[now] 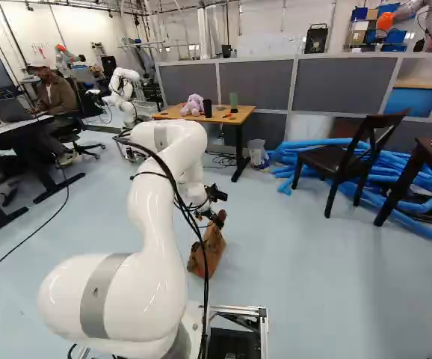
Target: Pick up the bag on the ground and place it on the table
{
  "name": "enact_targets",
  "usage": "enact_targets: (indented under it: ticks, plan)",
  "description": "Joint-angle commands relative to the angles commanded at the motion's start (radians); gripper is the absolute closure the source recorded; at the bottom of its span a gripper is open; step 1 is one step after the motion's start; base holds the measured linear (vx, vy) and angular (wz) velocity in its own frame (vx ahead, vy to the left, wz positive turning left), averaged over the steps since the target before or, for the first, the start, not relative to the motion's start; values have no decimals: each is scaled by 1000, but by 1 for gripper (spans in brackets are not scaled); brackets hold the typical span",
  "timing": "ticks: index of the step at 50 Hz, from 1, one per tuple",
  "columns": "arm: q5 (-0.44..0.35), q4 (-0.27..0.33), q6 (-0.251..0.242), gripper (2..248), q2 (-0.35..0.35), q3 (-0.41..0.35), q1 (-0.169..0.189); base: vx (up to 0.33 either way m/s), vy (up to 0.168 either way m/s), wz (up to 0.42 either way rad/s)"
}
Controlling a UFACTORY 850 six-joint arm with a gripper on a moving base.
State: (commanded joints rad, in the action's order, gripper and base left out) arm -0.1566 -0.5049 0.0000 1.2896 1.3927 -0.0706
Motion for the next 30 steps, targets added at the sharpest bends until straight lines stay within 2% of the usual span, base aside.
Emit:
enact_targets:
  ticks: [30]
  plan:
    - [0,0,0,3,111,95,0,0,0,0]
